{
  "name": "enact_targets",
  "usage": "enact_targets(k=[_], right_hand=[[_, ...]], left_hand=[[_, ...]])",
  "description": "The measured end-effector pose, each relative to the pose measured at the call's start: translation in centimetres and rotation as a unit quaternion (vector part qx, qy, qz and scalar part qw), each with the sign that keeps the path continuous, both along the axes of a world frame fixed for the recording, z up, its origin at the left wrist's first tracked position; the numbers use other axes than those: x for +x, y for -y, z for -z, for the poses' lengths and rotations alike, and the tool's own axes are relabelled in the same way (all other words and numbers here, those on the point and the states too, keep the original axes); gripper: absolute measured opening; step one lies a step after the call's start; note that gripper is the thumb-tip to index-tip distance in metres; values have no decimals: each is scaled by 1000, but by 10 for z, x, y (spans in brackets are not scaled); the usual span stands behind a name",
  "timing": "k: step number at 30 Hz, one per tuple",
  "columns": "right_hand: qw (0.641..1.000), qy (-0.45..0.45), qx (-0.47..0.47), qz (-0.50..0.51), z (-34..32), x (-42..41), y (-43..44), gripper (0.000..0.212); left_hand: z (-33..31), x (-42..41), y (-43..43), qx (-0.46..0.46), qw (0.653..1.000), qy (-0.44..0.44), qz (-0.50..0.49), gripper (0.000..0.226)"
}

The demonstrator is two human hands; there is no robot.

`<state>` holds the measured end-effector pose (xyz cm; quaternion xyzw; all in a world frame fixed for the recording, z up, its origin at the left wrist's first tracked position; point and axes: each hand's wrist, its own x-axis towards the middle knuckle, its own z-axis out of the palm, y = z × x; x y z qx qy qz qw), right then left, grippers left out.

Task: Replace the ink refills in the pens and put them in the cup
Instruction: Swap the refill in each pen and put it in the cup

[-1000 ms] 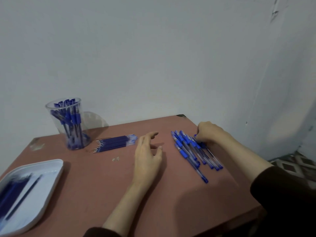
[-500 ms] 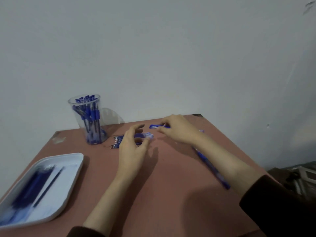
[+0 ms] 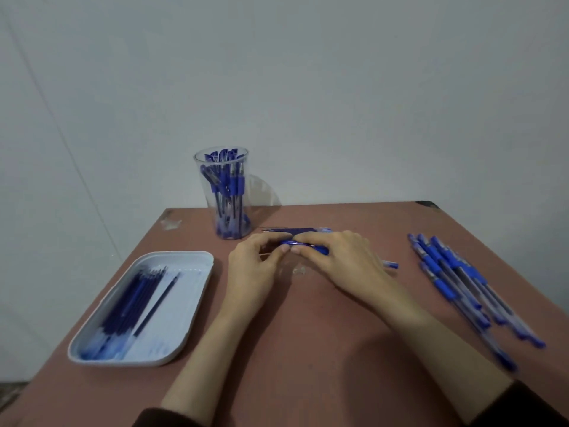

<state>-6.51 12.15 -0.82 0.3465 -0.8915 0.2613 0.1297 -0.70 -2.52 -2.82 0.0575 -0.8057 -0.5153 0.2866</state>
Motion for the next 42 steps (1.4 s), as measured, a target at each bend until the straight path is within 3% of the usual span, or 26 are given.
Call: enact_targets(k=[6,10,12,14,16,18,19,23,26,34,40,42], right_hand=[[993,27,74,82,3,-12,-9,28],[985,117,-113,51,3,-18,-11,18],[968,157,-196,17,4,-16,-8,13],[946,207,-249,-23,3,-10,-4,12],[916,276,-287,-53,-2,-3,-1,11],[869,375,-314,-76,-9,5,2,28],[846,421,-317,-84,-12,8,4,37],[771,542,-309,-130,-13,12,5,38],[747,563,-313,-163,-13,12,3,33],[846,417,-304,-133,-4,15,11,21],[863,383,-313,-102,0,12,13,19],[864,372,-332,-77,0,9,11,20]], left_hand=[[-3,3,2,-63,996,55,-23,15],[-6,10,-4,-163,968,163,103,11],[-6,10,-8,-170,963,166,123,12],[-5,8,-9,-85,982,125,115,16],[-6,4,-9,106,985,69,120,21],[-8,4,-8,301,938,43,169,25],[-8,5,-8,356,913,38,194,28],[-10,6,-6,378,897,33,226,28],[-14,7,-7,407,884,27,228,29],[-14,4,-4,423,891,-13,165,32],[-17,5,-7,476,856,-17,199,45],[-17,5,-5,474,861,-20,184,36]])
